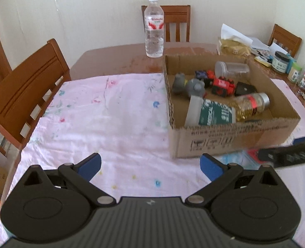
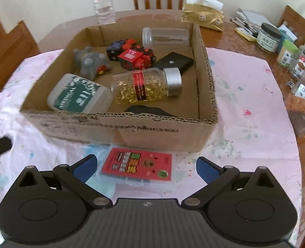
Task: Organize rigid objects
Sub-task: 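Open the left tool over the box and withdraw both tools, then move the left tool to the light blue round case while the right tool approaches the red card pack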
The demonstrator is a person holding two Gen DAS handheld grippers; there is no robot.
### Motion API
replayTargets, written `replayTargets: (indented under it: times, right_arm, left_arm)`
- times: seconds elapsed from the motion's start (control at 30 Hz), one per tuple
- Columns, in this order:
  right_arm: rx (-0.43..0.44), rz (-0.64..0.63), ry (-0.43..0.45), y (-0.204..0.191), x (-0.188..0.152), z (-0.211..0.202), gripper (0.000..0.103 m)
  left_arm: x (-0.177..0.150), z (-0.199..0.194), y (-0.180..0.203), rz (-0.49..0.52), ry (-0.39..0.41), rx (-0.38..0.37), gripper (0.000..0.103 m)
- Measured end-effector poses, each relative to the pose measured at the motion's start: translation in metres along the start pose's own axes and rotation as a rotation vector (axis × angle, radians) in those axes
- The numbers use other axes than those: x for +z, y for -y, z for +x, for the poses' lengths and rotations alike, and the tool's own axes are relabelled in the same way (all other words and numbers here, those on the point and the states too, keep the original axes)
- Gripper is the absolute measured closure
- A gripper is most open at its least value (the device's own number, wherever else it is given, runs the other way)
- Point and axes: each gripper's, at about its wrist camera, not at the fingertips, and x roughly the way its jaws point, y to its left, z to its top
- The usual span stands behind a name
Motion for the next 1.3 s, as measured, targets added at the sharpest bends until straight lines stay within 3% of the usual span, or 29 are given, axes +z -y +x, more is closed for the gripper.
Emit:
replayTargets:
  times: [0.3, 0.63, 0.97, 1.3]
  right_arm:
    - [-0.106, -0.018, -0.018, -0.016, -0.004, 0.026, 0.0]
    - [-0.134, 0.011, -0.064, 0.022, -0.01, 0.033, 0.0]
    - [-0.045, -0.086, -0.047, 0.049, -0.019, 0.03, 0.0]
    - [-0.011, -0.143, -0.026, 0.06, -0.031, 0.022, 0.0]
  left_arm:
    - [-0.008, 0.001, -0.008, 0.013, -0.025, -0.025, 0.002]
    - [-0.008, 0.008, 0.009, 0.075, -0.042, -0.104, 0.002]
    - [-0.02, 0.025, 0.057, 0.236, -0.109, -0.252, 0.002]
    - [-0.031, 0.055, 0.089, 0.324, -0.183, -0.271, 0.001]
